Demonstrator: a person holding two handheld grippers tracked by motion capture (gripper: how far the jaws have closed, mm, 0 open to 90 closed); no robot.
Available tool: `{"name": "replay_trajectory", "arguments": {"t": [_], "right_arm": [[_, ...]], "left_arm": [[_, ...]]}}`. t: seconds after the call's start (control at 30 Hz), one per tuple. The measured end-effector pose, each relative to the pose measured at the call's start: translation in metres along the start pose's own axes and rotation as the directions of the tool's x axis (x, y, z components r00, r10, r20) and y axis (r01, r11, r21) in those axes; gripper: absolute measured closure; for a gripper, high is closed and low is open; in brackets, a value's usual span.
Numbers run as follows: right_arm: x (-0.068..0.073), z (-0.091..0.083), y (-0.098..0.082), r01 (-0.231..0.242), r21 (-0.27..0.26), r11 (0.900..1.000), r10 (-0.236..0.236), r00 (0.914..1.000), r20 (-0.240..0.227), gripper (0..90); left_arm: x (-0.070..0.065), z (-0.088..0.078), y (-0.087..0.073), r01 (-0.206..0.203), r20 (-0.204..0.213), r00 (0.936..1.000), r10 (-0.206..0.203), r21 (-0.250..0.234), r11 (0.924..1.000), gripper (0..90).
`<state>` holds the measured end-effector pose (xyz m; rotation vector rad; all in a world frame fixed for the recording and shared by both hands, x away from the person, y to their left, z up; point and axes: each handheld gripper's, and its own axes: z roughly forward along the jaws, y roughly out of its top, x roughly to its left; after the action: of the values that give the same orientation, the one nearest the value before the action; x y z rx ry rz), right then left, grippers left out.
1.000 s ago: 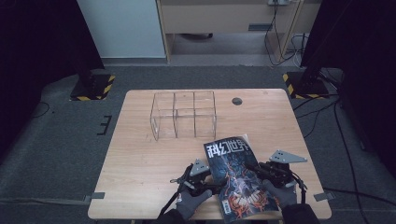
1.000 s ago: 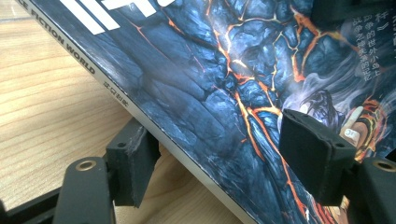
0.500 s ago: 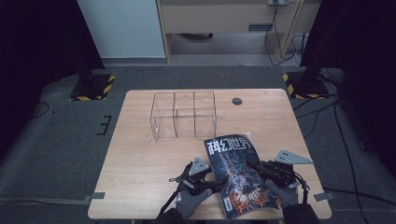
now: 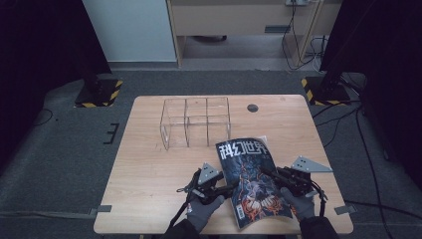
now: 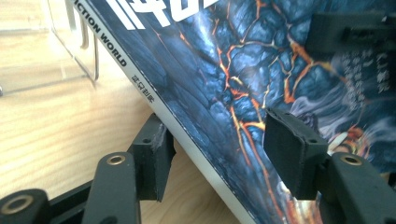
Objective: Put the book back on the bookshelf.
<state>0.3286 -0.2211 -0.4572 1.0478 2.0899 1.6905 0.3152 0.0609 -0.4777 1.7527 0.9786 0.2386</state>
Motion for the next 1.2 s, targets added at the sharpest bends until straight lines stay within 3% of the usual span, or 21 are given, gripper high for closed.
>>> {"name": "replay_trajectory", "arguments": {"t": [0.27, 0.63, 0.83, 1.1, 1.2], "right_arm": [[-0.004, -0.002, 0.000, -0.015, -0.028, 0.999, 0.015, 0.9999, 0.007, 83.8], [-0.006, -0.003, -0.001, -0.014, -0.022, 1.000, 0.014, 0.9999, 0.002, 83.8], [-0.007, -0.003, -0.002, -0.015, -0.018, 1.000, 0.015, 0.9999, -0.008, 83.8], [-0.003, -0.001, -0.001, -0.002, -0.005, 1.000, 0.002, 0.9995, -0.032, 83.8], [-0.003, 0.000, -0.001, 0.002, -0.004, 1.000, -0.002, 0.9997, -0.023, 83.8]], "left_arm": [[-0.005, 0.007, 0.011, -0.040, -0.002, 0.9992, 0.040, -0.043, 0.9983, 42.1], [0.003, 0.024, 0.013, 0.008, 0.018, 0.9998, -0.007, -0.054, 0.9985, 41.4], [0.008, 0.032, 0.014, 0.005, 0.019, 0.9998, -0.004, -0.035, 0.9994, 41.2], [0.006, 0.040, 0.013, -0.019, -0.011, 0.9998, 0.019, -0.010, 0.9998, 41.5], [0.007, 0.039, 0.013, -0.015, -0.017, 0.9998, 0.015, -0.009, 0.9998, 45.1]]}}
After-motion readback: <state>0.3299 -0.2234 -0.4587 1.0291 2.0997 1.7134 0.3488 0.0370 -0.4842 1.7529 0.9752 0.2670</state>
